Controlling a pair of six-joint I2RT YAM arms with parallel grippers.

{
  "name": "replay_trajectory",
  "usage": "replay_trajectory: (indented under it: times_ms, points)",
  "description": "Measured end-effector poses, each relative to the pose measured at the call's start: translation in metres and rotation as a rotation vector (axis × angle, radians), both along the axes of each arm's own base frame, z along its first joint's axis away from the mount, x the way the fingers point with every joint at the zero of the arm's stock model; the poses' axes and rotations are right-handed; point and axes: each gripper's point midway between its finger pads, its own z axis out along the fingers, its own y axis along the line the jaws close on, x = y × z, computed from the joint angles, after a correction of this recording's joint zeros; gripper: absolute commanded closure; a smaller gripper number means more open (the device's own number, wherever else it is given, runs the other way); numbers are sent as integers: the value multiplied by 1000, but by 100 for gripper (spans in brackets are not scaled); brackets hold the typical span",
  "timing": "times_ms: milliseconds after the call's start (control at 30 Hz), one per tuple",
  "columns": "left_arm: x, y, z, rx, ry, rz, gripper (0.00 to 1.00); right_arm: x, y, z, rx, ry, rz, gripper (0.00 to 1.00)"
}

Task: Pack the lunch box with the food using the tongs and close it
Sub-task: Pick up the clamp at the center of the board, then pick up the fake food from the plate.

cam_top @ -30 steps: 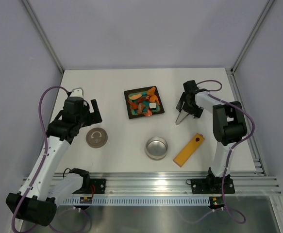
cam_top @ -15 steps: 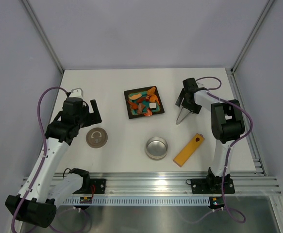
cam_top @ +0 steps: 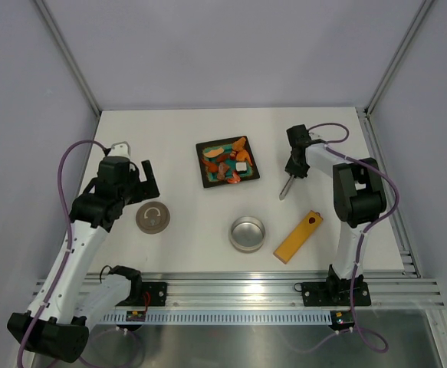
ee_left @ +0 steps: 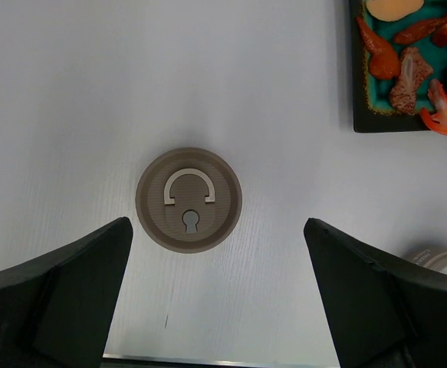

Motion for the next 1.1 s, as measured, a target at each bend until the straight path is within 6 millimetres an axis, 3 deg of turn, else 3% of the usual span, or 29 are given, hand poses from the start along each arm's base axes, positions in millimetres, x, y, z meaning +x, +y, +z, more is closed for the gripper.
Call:
replay_trajectory:
  times_ms: [133,233,367,433,500,567,667,867,1100]
  points:
    - [-3,1,1,0,-1,0,1,-11,4,7,0,34,41,75]
    - [-5,1,1,1,3,0,1,-13,8,35,10,23,95,74]
    - [-6,3,0,8,8,6,1,-10,27,109,90,-63,216,72]
    - [-5,5,-1,16,8,15,1,-12,43,156,162,-142,300,71]
    - [-5,6,-1,23,13,21,1,-24,57,195,220,-198,385,71]
    - [-4,6,-2,26,21,22,1,-44,72,221,266,-223,469,70]
    - [-1,6,-6,33,38,25,1,-75,87,231,314,-184,571,68]
    - [4,7,-14,48,69,31,1,-122,96,206,332,1,658,67]
    - [5,7,-16,50,79,31,1,-139,91,207,310,55,658,60]
